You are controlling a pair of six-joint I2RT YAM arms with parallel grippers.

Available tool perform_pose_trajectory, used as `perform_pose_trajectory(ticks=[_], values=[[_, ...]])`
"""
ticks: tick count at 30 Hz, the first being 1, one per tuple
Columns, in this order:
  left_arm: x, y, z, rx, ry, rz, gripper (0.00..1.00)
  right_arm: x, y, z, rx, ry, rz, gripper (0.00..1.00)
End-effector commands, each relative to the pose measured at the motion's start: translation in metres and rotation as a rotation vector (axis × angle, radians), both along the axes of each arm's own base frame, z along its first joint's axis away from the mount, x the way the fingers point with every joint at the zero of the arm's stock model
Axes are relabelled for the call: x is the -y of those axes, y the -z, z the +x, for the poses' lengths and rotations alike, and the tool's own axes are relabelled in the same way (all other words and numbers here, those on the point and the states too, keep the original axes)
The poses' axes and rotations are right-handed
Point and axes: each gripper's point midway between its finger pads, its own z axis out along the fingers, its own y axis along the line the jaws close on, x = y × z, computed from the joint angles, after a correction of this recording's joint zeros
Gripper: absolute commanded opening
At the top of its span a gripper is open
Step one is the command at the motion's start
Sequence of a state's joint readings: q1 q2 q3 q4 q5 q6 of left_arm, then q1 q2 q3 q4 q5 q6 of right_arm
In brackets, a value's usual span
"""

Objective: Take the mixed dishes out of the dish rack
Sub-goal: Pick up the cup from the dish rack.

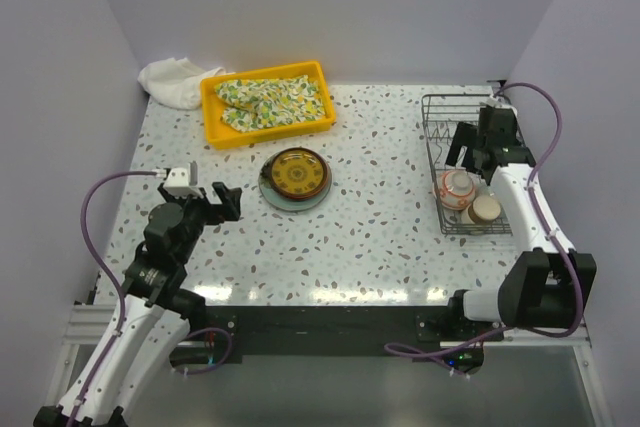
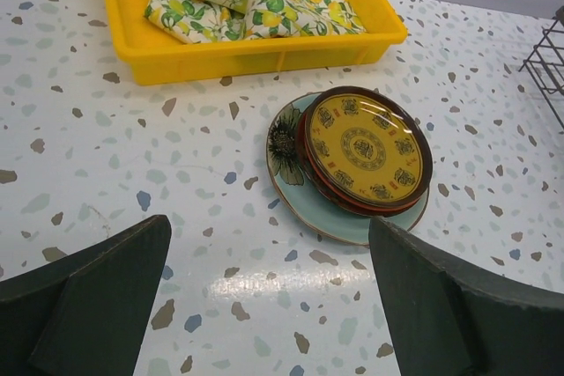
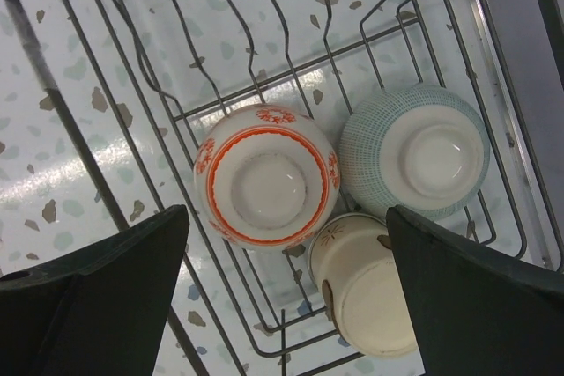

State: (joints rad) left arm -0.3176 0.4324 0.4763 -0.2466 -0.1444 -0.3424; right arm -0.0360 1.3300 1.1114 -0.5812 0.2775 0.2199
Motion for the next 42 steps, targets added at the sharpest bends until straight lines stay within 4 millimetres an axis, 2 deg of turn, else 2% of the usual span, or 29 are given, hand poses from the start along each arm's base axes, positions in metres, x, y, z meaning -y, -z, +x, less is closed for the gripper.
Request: perform_pose_trajectory(ticks=[1,6,11,19,27,34,42], values=[[-0.002,-0.008,0.009,0.039,-0.010,0.035,1.00,0.002,-0.003,0.005,0.002,0.012,0.056,0.98],[-0.001,-0.007,0.009,0.033,-0.009,0.036,1.00,0.011,0.014,-0.019,-0.099,0.050,0.029,0.98],[0.000,-0.007,0.010,0.034,-0.004,0.033,1.00,0.017,0.015,-0.044,-0.163,0.065,-0.011,0.98],[0.004,-0.008,0.009,0.047,0.011,0.029,1.00,0.031,0.024,-0.066,-0.239,0.113,-0.057,0.99],[0.013,-0.009,0.006,0.052,0.043,0.027,1.00,0.025,0.039,-0.070,-0.258,0.113,0.047,0.99],[0.017,-0.010,0.005,0.058,0.060,0.024,1.00,0.029,0.055,-0.082,-0.299,0.131,0.097,0.99],[0.019,-0.010,0.004,0.060,0.070,0.023,1.00,0.021,0.070,-0.081,-0.323,0.086,0.144,0.98]])
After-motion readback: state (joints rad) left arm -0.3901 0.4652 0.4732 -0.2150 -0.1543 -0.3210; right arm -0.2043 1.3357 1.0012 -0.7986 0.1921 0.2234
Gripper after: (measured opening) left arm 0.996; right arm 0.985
